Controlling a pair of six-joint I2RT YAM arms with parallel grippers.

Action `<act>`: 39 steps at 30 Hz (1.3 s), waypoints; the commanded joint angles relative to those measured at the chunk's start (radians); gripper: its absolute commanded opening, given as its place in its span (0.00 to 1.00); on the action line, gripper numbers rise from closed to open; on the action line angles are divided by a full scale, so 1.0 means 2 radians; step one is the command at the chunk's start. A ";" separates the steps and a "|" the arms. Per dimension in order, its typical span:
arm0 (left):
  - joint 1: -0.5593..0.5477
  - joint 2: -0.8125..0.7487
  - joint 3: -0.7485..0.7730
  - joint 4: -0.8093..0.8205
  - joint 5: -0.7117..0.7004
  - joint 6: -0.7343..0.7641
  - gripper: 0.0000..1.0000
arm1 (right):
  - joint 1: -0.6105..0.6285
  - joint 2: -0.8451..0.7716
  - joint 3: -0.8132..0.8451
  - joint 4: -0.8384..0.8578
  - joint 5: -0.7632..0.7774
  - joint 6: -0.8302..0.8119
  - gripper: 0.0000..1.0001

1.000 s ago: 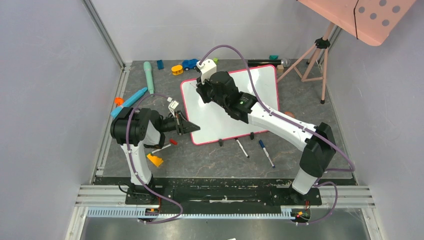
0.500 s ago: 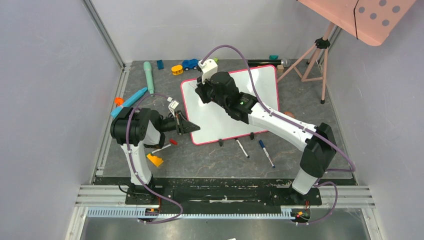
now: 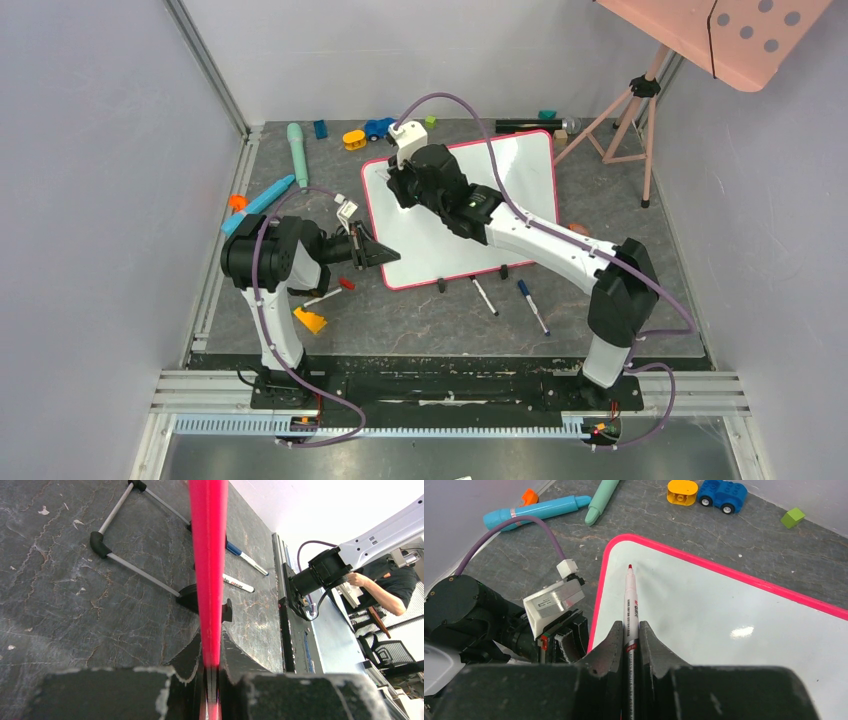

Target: Write a sentence on the whiteboard

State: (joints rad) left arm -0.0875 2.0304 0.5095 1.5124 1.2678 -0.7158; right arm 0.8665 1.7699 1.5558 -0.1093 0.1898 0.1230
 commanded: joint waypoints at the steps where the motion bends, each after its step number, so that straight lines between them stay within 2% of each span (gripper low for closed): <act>1: -0.004 0.009 0.001 0.022 0.005 0.036 0.02 | -0.001 0.006 0.027 0.011 0.013 0.002 0.00; 23: -0.005 0.008 0.000 0.022 0.005 0.036 0.02 | -0.001 0.019 0.025 0.005 0.033 0.003 0.00; 39: -0.005 0.008 0.001 0.022 0.006 0.037 0.02 | -0.001 -0.009 -0.026 0.004 0.023 0.014 0.00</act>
State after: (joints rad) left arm -0.0895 2.0331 0.5095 1.5105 1.2671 -0.7166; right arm 0.8677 1.7882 1.5311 -0.1024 0.2222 0.1394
